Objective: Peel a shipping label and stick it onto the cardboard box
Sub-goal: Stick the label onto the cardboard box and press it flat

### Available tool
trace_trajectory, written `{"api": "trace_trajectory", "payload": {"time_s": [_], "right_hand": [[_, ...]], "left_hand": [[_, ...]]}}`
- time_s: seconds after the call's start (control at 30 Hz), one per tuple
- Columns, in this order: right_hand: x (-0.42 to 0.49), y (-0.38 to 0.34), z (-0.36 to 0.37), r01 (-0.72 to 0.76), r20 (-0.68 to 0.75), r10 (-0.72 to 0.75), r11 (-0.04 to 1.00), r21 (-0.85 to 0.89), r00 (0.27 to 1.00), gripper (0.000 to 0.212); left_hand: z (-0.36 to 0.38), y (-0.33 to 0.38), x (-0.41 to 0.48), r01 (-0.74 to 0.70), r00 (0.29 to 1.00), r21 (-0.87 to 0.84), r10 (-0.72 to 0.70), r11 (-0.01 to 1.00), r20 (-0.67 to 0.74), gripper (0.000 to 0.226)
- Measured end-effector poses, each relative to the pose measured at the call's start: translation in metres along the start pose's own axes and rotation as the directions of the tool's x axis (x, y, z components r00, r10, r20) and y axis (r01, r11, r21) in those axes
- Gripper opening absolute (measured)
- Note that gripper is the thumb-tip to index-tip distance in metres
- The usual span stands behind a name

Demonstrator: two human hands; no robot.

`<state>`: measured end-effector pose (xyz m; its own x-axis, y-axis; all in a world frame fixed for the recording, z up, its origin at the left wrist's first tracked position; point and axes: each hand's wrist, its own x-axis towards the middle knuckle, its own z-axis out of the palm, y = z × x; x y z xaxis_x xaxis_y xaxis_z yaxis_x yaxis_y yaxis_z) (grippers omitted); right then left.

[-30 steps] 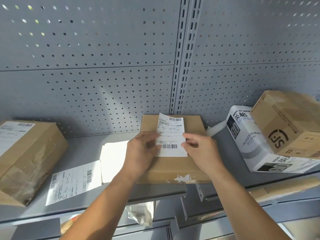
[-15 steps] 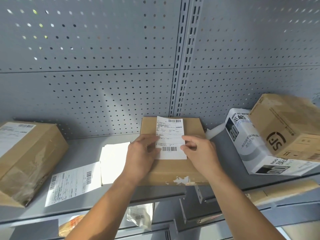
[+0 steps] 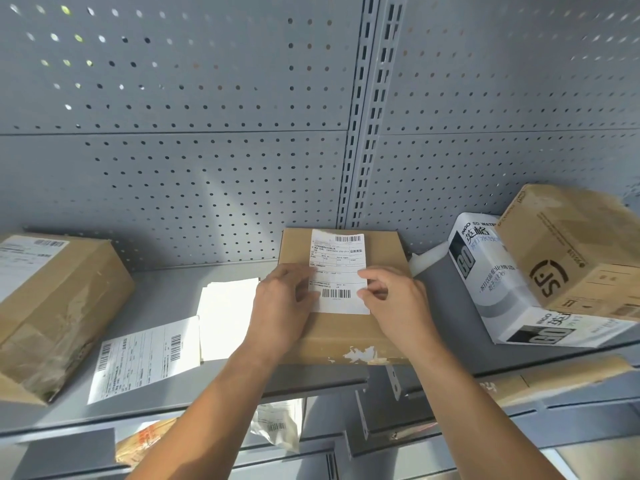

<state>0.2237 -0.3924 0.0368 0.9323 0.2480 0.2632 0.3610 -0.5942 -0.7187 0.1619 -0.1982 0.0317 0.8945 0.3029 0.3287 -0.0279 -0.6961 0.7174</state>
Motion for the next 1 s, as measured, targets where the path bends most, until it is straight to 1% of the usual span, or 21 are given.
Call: {"api": "trace_trajectory", "payload": {"time_s": [0.17,0.27,0.3,0.33,0.37,0.43,0.47,0.5,0.57,0.63,0.7,0.87,1.0], "right_hand": [[0.001,-0.001,0.0,-0.02,0.012,0.02,1.0,0.018,1.0,0.031],[0.001,0.002,0.001,-0.037,0.005,0.037,0.999,0.007,0.999,0.031],[0.001,0.002,0.002,-0.03,-0.007,0.03,0.999,-0.019,1.0,0.032],[0.001,-0.001,0.001,-0.025,-0.024,0.023,0.997,-0.08,0.999,0.034],[0.0,-0.005,0.0,-0.016,-0.037,0.01,0.984,-0.179,0.999,0.043],[-0.003,-0.015,-0.002,-0.028,0.0,0.031,0.905,-0.425,1.0,0.079],[-0.005,-0.019,-0.003,-0.045,0.044,0.078,0.864,-0.502,0.996,0.097],[-0.006,-0.023,-0.002,-0.056,0.088,0.123,0.838,-0.543,0.988,0.108],[-0.006,-0.023,0.001,-0.064,0.144,0.177,0.819,-0.571,0.974,0.117],[-0.006,-0.021,0.002,-0.063,0.157,0.19,0.807,-0.587,0.969,0.118],[-0.006,-0.019,0.002,-0.066,0.161,0.199,0.8,-0.597,0.967,0.113],[-0.005,-0.015,0.003,-0.05,0.162,0.184,0.797,-0.602,0.969,0.087],[-0.007,-0.011,0.0,-0.032,0.164,0.156,0.812,-0.583,0.974,0.062]], "left_hand": [[-0.002,0.003,-0.001,-0.017,1.0,0.025,0.017,1.0,-0.014,0.031],[-0.001,0.001,-0.002,-0.028,1.0,0.06,0.029,0.998,-0.009,0.044],[-0.001,0.0,-0.002,-0.024,1.0,0.079,0.024,0.997,0.006,0.049],[-0.001,0.001,-0.002,-0.019,0.999,0.107,0.016,0.994,0.028,0.053],[0.0,0.001,-0.002,-0.017,0.999,0.145,0.01,0.989,0.049,0.057],[0.002,0.001,-0.002,-0.015,0.996,0.234,-0.005,0.972,0.086,0.075],[0.002,0.002,-0.002,-0.005,0.994,0.267,-0.024,0.964,0.107,0.084],[0.004,0.002,-0.002,0.009,0.99,0.294,-0.05,0.956,0.133,0.09],[0.007,0.003,0.0,0.018,0.976,0.351,-0.093,0.936,0.197,0.089],[0.009,0.004,0.001,0.003,0.966,0.413,-0.11,0.911,0.236,0.084],[0.009,0.006,0.001,-0.001,0.962,0.426,-0.115,0.905,0.248,0.08],[0.006,0.006,0.001,-0.027,0.955,0.418,-0.101,0.908,0.28,0.068],[0.004,0.006,0.002,-0.066,0.932,0.435,-0.1,0.898,0.349,0.068]]}}
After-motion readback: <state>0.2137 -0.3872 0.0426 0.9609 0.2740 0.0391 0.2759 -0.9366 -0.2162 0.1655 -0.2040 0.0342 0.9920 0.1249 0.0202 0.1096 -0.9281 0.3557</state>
